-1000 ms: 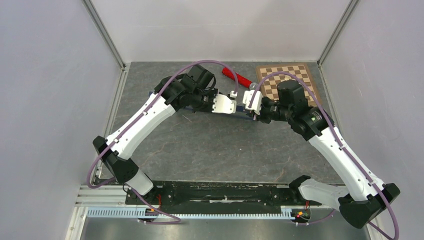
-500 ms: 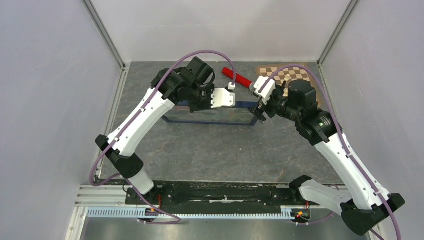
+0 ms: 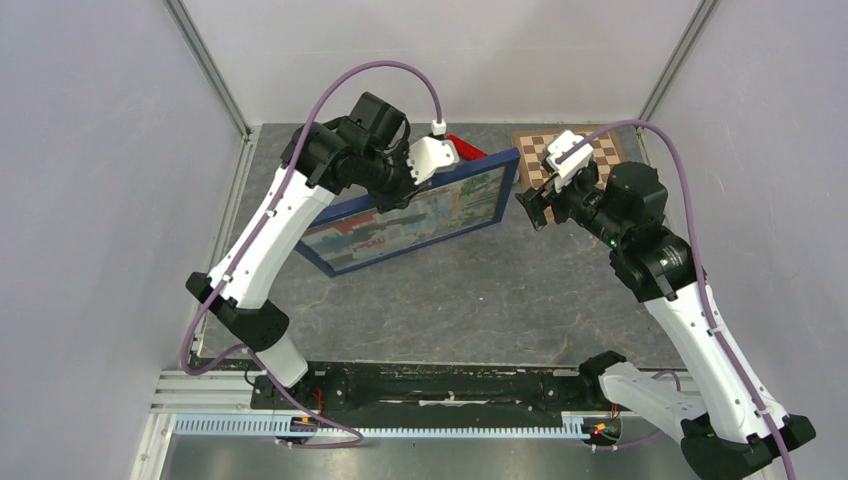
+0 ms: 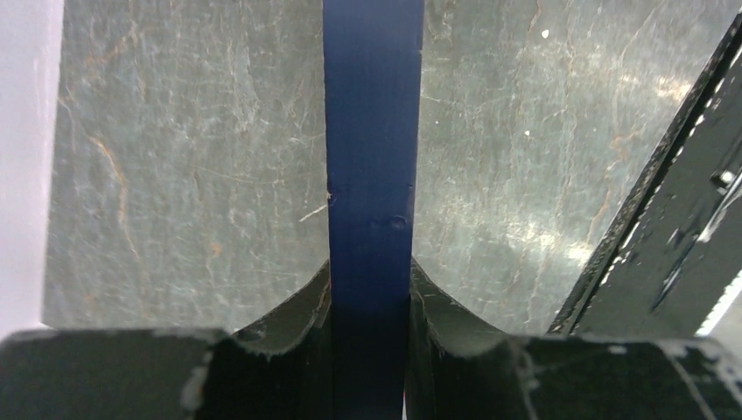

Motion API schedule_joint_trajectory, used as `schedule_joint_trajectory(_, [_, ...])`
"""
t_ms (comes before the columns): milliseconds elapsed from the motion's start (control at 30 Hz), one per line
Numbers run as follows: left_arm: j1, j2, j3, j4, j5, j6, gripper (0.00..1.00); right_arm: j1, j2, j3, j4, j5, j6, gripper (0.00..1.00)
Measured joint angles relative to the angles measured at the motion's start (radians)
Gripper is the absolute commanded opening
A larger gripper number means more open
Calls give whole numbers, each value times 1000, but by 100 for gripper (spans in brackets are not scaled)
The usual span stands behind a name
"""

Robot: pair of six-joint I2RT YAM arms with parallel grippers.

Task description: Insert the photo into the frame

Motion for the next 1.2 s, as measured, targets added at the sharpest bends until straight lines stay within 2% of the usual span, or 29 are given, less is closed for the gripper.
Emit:
schedule_joint_trajectory(167, [15,2,18,3,-7,-121,2,-13,0,0,8,1,22,82])
schedule_joint_trajectory(433, [15,21,138,7,-36,-257,2,-29,9,-1,9,2,34,82])
schedule_joint_trajectory(833, [25,113,178,25,-80,-442,2,-76,11,-60,32,19,69,82])
schedule_joint_trajectory(1067, [82,114,178,41,-43,-542,2,-125,36,-84,47,-14,98,81])
schedule_joint_trajectory(1200, [150,114,161,70,29,-608,2,-147,49,-105,61,-31,107,81])
